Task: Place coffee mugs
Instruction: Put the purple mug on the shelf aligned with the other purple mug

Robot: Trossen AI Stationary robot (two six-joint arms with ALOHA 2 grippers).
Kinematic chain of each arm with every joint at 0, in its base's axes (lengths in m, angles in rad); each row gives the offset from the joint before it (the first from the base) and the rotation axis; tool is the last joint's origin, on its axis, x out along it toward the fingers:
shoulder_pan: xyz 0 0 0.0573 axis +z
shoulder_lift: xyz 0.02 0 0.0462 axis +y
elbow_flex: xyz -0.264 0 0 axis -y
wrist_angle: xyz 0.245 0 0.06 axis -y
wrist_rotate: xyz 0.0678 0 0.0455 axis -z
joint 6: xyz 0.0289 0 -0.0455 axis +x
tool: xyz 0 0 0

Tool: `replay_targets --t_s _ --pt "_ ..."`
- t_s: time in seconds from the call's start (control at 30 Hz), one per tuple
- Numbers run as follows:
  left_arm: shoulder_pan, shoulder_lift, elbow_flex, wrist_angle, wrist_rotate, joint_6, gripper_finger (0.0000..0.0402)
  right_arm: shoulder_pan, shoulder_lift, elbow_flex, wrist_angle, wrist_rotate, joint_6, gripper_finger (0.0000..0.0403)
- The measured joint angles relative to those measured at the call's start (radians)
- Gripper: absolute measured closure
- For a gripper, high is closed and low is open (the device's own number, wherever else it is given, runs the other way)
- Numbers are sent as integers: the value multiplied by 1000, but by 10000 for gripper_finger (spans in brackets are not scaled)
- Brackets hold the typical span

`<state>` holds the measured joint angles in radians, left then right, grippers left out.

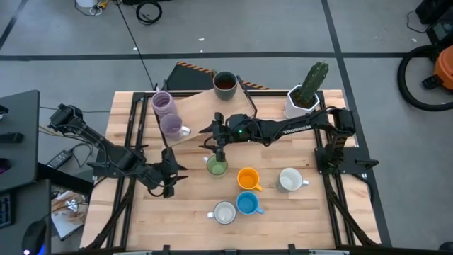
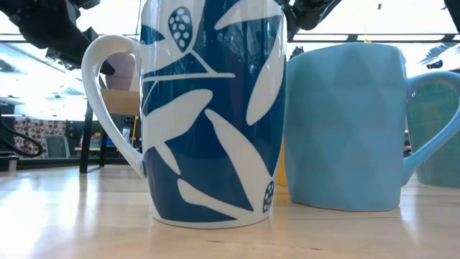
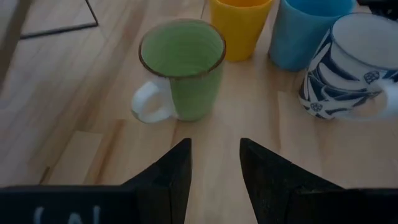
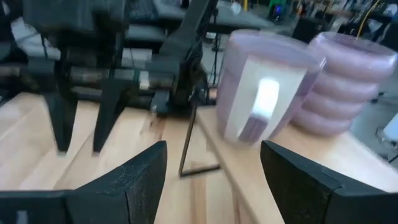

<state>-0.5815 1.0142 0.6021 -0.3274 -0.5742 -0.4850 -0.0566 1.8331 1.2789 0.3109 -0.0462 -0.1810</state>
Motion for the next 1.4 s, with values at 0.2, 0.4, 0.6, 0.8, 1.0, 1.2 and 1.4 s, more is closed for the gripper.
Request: replay_targets --t_s 0.2,0.4,0.6,0.8,1.0,1.2,1.4 --pt "-39 0 134 -202 -112 9 260 -1 -1 1 19 7 6 140" --pt "-144 0 213 -360 -300 -4 260 -6 -1 1 26 24 2 142" --pt "-176 0 238 -515 -327 -147 260 -20 10 1 51 -4 6 143" --pt "-175 -1 244 -650 -261 -268 260 -17 36 37 19 5 2 143" --pt "-176 -2 303 -682 -233 -281 261 -26 47 130 -60 -6 2 143" --pt "-176 1 292 -693 -177 -323 260 -25 99 131 -64 -8 24 143" --pt "-207 0 291 -727 -161 -391 260 -29 117 130 -72 -6 48 143"
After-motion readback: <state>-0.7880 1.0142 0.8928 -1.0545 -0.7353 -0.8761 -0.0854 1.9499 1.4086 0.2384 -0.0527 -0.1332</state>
